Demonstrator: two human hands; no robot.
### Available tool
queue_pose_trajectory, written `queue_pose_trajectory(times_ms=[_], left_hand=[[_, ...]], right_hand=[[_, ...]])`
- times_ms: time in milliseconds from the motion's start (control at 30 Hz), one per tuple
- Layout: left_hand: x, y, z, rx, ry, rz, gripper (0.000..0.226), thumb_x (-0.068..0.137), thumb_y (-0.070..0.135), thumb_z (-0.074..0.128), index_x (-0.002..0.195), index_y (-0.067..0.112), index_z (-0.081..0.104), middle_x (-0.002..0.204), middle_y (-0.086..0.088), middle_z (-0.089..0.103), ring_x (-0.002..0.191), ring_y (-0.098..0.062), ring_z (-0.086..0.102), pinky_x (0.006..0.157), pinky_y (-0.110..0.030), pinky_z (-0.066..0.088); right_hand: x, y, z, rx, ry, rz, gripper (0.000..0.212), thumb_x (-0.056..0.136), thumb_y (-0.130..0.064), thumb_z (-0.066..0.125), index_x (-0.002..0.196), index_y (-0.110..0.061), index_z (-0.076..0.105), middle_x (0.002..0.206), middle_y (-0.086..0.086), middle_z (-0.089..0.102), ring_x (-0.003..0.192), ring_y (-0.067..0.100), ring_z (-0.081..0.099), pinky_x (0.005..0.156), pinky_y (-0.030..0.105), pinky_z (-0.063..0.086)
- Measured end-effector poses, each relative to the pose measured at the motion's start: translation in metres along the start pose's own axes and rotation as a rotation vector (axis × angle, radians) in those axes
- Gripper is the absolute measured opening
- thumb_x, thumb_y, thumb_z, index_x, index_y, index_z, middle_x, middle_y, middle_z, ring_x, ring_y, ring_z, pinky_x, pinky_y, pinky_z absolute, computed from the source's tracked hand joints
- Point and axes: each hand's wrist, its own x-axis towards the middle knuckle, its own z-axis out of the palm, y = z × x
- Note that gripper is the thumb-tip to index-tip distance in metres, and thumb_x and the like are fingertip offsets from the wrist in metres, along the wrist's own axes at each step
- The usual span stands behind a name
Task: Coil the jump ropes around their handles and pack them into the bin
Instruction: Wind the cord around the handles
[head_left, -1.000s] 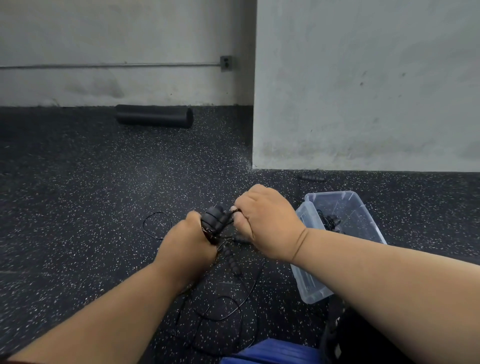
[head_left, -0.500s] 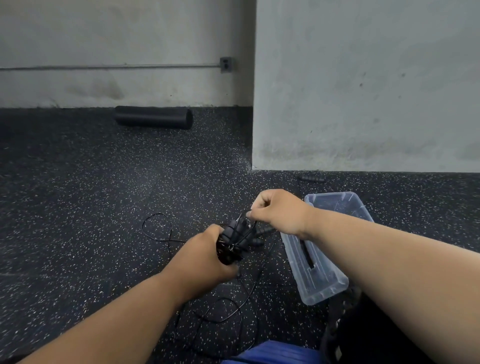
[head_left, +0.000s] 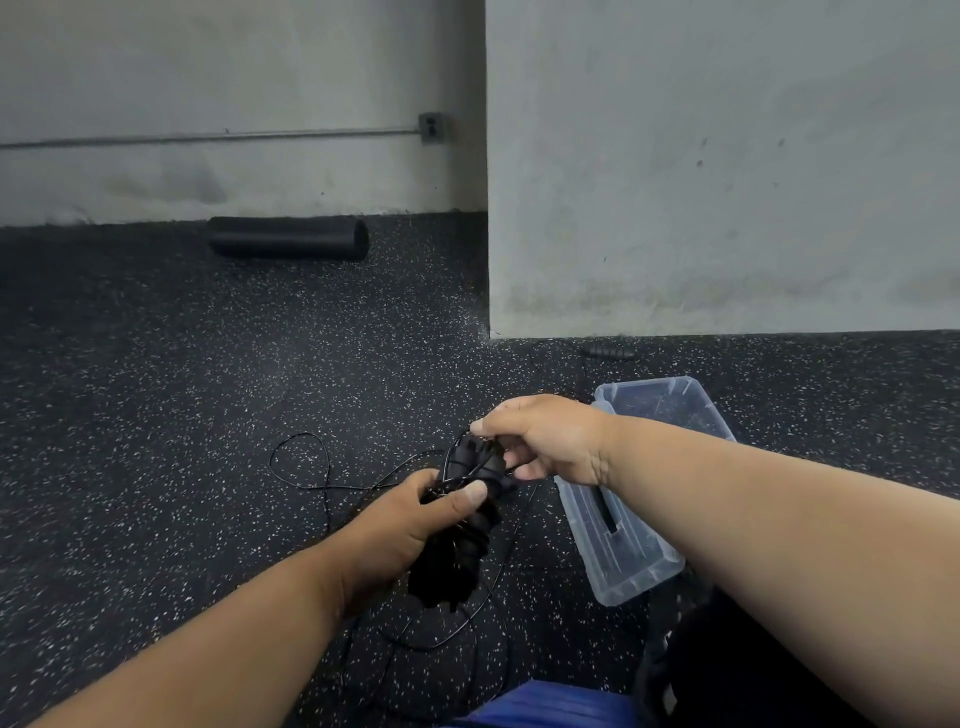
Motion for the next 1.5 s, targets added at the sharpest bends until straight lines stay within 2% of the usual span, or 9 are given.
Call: queue_pose_trajectory(times_ms=[233,367,500,667,800,967,1133,1300,1500], left_hand=[[0.003,0.003,0.007,-0.041,0.02,0.028,0.072,0.073,0.046,0.086,0.133,0.017,0.057,0.116,-0.018,0.077,0.103,-0.033,0.075,0.087,-0.05,0.061],[0.001,0.008,0.017,0.044,0.071,0.117,0.035,0.093,0.029,0.08,0.12,0.026,0.058,0.112,-0.014,0.075,0.09,-0.026,0.077,0.073,-0.043,0.064],[0.001,0.006,0.025,0.179,0.149,0.251,0.023,0.092,0.031,0.081,0.106,0.033,0.063,0.096,-0.003,0.078,0.09,-0.025,0.077,0.082,-0.051,0.064],[-0.004,0.005,0.027,0.299,0.147,0.327,0.039,0.076,0.05,0.08,0.106,0.029,0.065,0.093,-0.002,0.077,0.084,-0.024,0.076,0.075,-0.052,0.064],[-0.003,0.005,0.026,0.305,0.188,0.363,0.033,0.08,0.044,0.08,0.102,0.024,0.065,0.091,-0.006,0.078,0.08,-0.027,0.077,0.069,-0.052,0.064],[-0.003,0.002,0.025,0.183,0.124,0.329,0.023,0.085,0.031,0.081,0.102,0.025,0.065,0.093,-0.016,0.077,0.08,-0.038,0.077,0.063,-0.051,0.064],[0.003,0.004,0.019,0.137,0.082,0.314,0.027,0.079,0.036,0.077,0.104,0.039,0.068,0.098,-0.008,0.077,0.084,-0.022,0.073,0.072,-0.04,0.062],[0.008,0.01,0.018,0.105,0.119,0.282,0.034,0.079,0.04,0.078,0.111,0.042,0.066,0.103,-0.003,0.077,0.095,-0.025,0.074,0.081,-0.049,0.064],[0.015,0.005,0.018,0.109,0.192,0.235,0.047,0.093,0.031,0.079,0.126,0.037,0.047,0.11,-0.004,0.074,0.097,-0.027,0.076,0.084,-0.054,0.064]], right_hand=[[0.001,0.007,-0.003,0.081,0.043,0.016,0.01,0.097,-0.021,0.07,0.087,-0.02,0.069,0.064,-0.007,0.062,0.058,0.007,0.055,0.053,0.019,0.05],[0.003,0.007,-0.001,0.214,0.081,0.079,0.007,0.097,-0.015,0.068,0.097,-0.015,0.075,0.075,-0.001,0.062,0.057,0.007,0.05,0.046,0.02,0.049],[0.007,0.005,0.003,0.277,0.097,0.109,0.01,0.098,-0.012,0.062,0.093,-0.015,0.07,0.064,-0.003,0.062,0.057,0.008,0.05,0.041,0.019,0.044],[0.01,0.002,-0.009,0.209,-0.118,0.335,0.008,0.097,-0.016,0.06,0.094,-0.013,0.067,0.082,0.003,0.064,0.068,0.012,0.058,0.065,0.023,0.049],[0.006,-0.001,-0.013,0.195,-0.192,0.401,0.022,0.1,-0.015,0.054,0.079,-0.015,0.062,0.057,-0.003,0.055,0.047,0.005,0.05,0.047,0.015,0.045],[0.007,0.002,-0.011,0.14,-0.192,0.356,0.022,0.103,-0.013,0.05,0.084,-0.019,0.061,0.062,-0.004,0.053,0.054,0.004,0.05,0.047,0.014,0.046],[0.001,0.0,-0.009,0.207,-0.187,0.214,0.039,0.104,-0.011,0.049,0.072,-0.021,0.071,0.069,-0.002,0.059,0.065,0.008,0.048,0.057,0.017,0.042],[0.002,0.0,-0.005,0.31,-0.119,0.162,0.021,0.102,-0.036,0.06,0.114,-0.019,0.064,0.11,0.008,0.064,0.081,0.015,0.061,0.067,0.025,0.05],[-0.002,-0.003,0.001,0.209,0.028,0.0,0.01,0.103,-0.032,0.063,0.102,-0.023,0.069,0.102,0.008,0.065,0.076,0.015,0.062,0.059,0.026,0.056]])
